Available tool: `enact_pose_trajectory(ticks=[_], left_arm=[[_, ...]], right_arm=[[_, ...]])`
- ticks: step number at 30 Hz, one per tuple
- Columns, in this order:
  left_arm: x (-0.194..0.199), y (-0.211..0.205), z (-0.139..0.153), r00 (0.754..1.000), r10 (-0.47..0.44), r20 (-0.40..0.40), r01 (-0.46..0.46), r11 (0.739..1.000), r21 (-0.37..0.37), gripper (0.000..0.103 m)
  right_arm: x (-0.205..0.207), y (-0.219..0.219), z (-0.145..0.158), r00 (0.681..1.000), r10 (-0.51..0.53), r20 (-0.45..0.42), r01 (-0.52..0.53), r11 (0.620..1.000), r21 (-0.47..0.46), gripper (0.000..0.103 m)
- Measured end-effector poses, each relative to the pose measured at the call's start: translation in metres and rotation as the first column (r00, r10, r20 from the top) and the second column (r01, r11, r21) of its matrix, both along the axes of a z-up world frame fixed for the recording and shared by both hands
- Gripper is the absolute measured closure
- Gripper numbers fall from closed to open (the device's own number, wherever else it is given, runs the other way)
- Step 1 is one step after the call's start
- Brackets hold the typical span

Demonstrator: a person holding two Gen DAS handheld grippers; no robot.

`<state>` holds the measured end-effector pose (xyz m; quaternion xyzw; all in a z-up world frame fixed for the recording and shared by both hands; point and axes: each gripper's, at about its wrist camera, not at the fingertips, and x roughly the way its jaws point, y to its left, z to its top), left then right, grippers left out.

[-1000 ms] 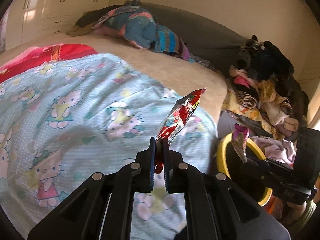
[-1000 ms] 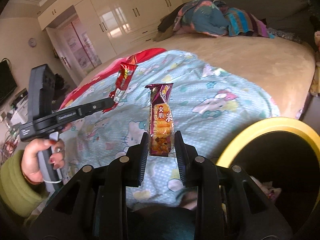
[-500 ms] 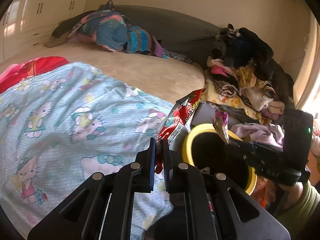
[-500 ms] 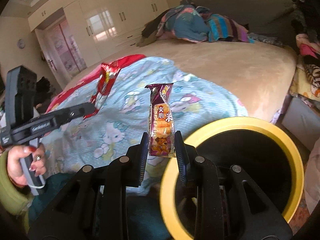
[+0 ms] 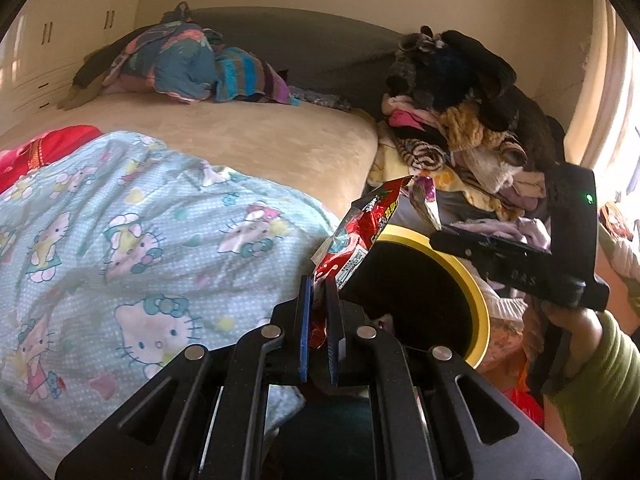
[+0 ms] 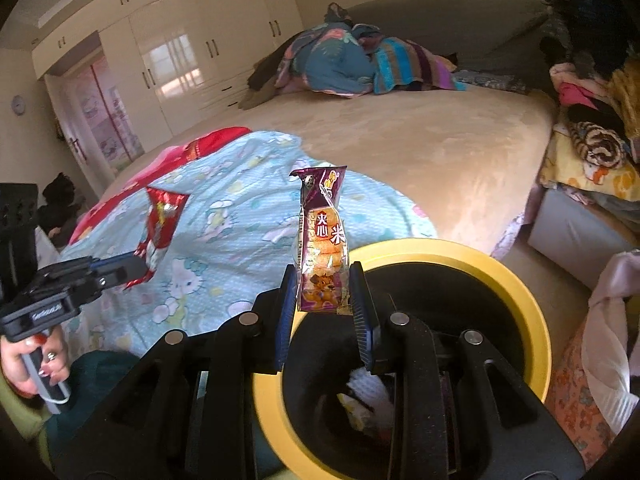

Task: Collect trash
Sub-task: 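Carry the snack bar and red wrapper over the yellow-rimmed bin, then open both tools to drop the snack bar and wrapper into the bin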

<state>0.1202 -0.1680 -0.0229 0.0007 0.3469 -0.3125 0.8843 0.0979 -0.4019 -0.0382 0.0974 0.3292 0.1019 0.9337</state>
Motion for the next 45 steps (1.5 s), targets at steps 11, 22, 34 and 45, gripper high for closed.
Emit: enact_pose_trajectory(ticks=[11,22,34,45], left_arm=[[-0.016,-0.042,-0.014,0.996,-0.091,-0.021,0.092,0.994,0.054,0.096],[-0.023,-0.085,-0.044,0.984,-0.159,-0.084,0.169,0.977,0.132,0.096],[-0.007,-0.120,-0.074,0.961,-0.177,-0.211,0.209,0.968,0.141,0.087],[-0.020,-0.073,-0.034,0.995,-0.064,-0.079,0.072,0.992,0.104,0.008]], right_arm=[[-0.005,-0.043,-0.024,0.992,-0.100,-0.076,0.100,0.995,0.001,0.082],[-0.011,-0.066,-0.040,0.983,-0.139,-0.115,0.143,0.990,0.021,0.081],[-0.013,-0.082,-0.049,0.971,-0.179,-0.161,0.191,0.980,0.064,0.057],[-0.044,-0.063,-0.024,0.975,-0.213,-0.065,0.218,0.972,0.087,0.022]])
